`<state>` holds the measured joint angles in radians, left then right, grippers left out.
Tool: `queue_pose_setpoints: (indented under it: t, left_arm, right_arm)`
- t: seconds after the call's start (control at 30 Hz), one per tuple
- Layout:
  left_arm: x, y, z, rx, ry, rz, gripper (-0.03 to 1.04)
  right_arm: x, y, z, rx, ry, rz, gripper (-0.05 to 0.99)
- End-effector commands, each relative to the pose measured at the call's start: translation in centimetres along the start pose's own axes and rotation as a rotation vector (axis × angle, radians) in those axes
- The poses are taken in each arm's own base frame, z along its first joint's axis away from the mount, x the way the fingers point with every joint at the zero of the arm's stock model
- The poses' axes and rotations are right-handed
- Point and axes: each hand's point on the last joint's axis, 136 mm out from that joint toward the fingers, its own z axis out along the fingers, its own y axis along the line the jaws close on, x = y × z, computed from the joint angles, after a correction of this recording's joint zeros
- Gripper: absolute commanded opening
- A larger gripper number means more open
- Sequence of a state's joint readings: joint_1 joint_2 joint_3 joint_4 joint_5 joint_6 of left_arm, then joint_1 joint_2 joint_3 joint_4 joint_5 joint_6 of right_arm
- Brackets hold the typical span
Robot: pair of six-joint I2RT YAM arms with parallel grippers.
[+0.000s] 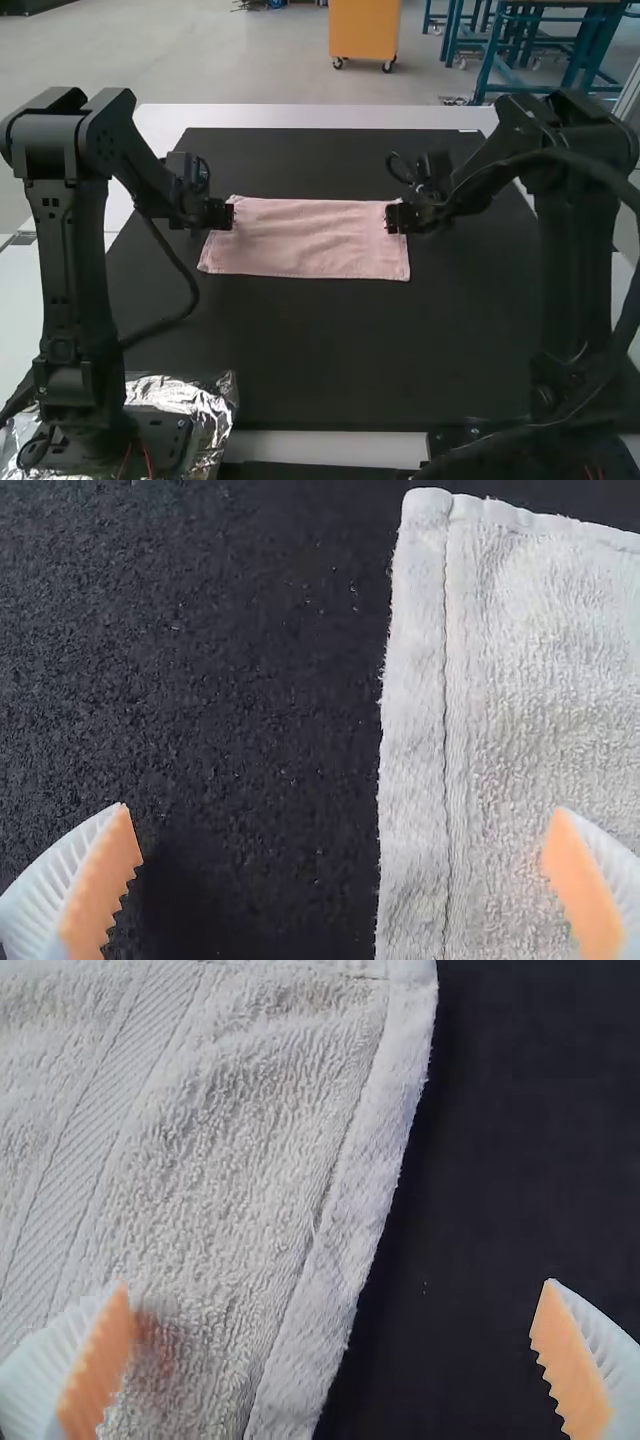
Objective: Fold the towel.
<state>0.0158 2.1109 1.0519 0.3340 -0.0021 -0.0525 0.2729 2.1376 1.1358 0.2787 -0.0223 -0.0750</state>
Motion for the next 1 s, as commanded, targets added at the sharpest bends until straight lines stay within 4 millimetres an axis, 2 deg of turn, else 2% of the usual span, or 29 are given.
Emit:
queue_pose_setpoints:
  t: [0.0,0.07,0.13,0.2,0.23,0.27,0.3,0.33,0.37,0.4,0.5,0.67,0.8,0.97]
  left_arm:
    - [0.0,0.3,0.7,-0.004,-0.002,0.010,0.90]
    - [0.2,0.3,0.9,-0.003,0.001,0.009,0.85]
    - [0.5,0.4,1.1,-0.004,0.007,0.008,0.84]
    - [0.9,0.4,1.2,-0.004,0.018,0.008,0.84]
    - [0.9,0.4,1.2,-0.004,0.016,0.010,0.84]
    - [1.1,0.4,1.2,-0.004,0.021,0.010,0.84]
    - [1.1,0.3,1.2,0.006,0.019,0.010,0.80]
    - [1.0,-0.4,1.2,0.039,0.010,0.011,0.59]
    - [0.6,-0.6,1.2,0.050,-0.012,0.010,0.22]
    - [0.5,-0.6,1.2,0.051,-0.026,0.011,0.01]
    - [0.0,-0.8,1.2,0.071,-0.041,0.010,0.02]
    - [-1.3,-1.6,0.5,0.117,-0.066,0.014,0.02]
    - [-2.5,-1.7,-0.4,0.134,-0.090,0.009,0.02]
    - [-2.8,-2.5,-1.8,0.188,-0.073,0.007,0.02]
  right_arm:
    - [0.4,0.6,0.7,-0.015,0.015,0.001,0.91]
    - [0.6,0.7,0.8,-0.019,0.023,0.011,0.91]
    - [0.8,0.8,0.8,-0.023,0.028,0.026,0.89]
    - [1.0,1.1,0.8,-0.042,0.033,0.026,0.75]
    - [1.1,1.0,0.8,-0.044,0.036,0.029,0.63]
    - [1.4,1.2,0.7,-0.056,0.041,0.029,0.43]
    - [1.5,1.8,0.7,-0.090,0.033,0.026,0.11]
    - [1.2,2.4,0.5,-0.127,0.016,0.021,-0.01]
    - [1.2,2.5,0.5,-0.134,0.010,0.023,-0.02]
    - [1.3,2.5,0.5,-0.135,0.011,0.027,-0.02]
    - [1.2,2.3,0.4,-0.121,0.008,0.025,-0.02]
    - [-0.5,1.8,-0.7,-0.107,-0.031,0.023,-0.03]
    - [-2.7,1.8,-2.4,-0.107,-0.078,0.022,-0.03]
    - [-4.3,1.9,-4.9,-0.109,-0.123,0.022,-0.03]
